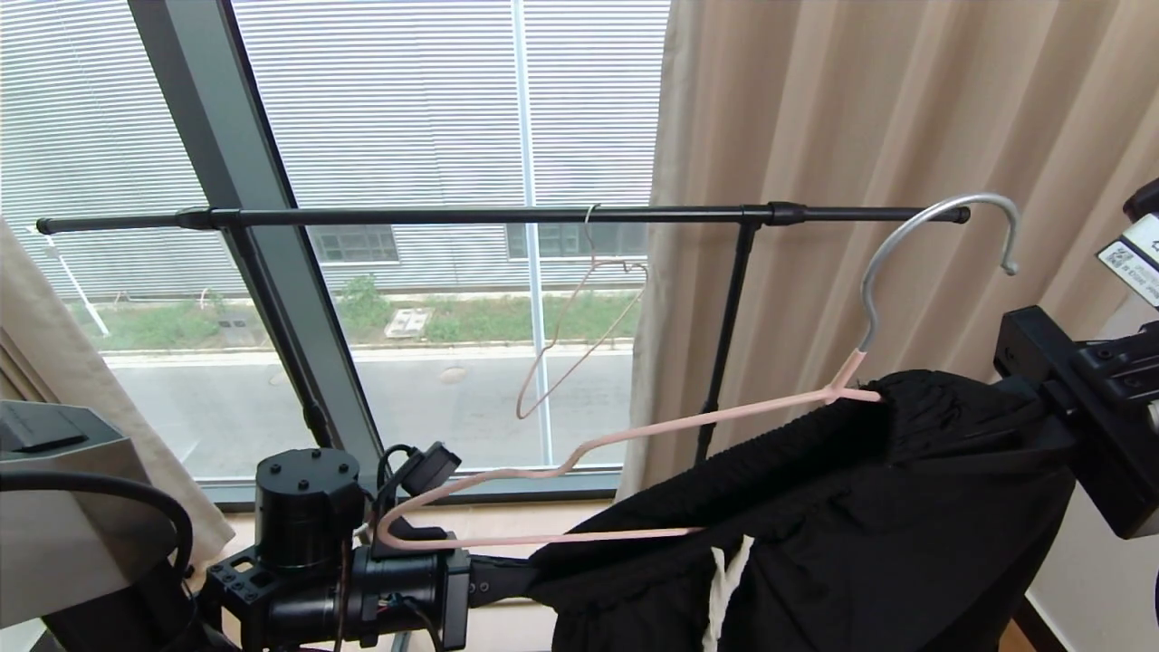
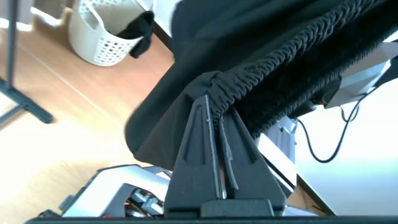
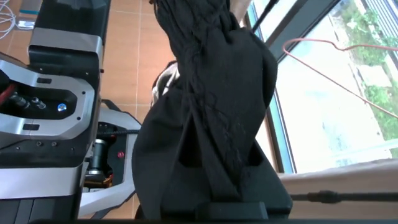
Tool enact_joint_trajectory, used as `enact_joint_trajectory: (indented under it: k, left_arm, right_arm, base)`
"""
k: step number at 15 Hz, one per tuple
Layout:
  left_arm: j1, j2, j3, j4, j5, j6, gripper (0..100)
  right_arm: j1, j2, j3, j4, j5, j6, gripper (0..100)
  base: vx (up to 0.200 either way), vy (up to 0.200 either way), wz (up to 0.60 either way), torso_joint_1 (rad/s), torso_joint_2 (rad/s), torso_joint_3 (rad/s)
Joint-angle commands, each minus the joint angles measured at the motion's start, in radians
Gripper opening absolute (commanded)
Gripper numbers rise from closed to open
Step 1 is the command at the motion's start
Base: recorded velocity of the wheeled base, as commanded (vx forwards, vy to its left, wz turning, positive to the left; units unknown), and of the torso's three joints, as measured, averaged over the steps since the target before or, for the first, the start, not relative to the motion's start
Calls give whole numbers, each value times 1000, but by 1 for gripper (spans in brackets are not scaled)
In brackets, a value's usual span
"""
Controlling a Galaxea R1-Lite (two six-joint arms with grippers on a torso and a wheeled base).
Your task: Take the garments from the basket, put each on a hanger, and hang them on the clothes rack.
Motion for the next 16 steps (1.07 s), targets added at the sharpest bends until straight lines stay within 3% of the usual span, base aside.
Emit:
enact_joint_trajectory:
  k: [1,4,8,16]
  left_arm:
    - [45,-54,46,1,1,30,0]
    - [71,-86,61,1,1,36,0]
    - [137,-123,64,1,1,37,0]
    - [156,-131,35,5,1,44,0]
  right_arm:
    - [-64,15,20,-1,-3,-2,0]
    - [-91,18,60,-37,-10,-2,0]
    - [-98,12,181,-193,-158,9,0]
    - [-88,29,245,-216,-326,6,0]
  base:
    - [0,0,0,0,0,0]
    - [0,0,0,0,0,0]
    - [0,0,0,0,0,0]
    - [0,0,0,0,0,0]
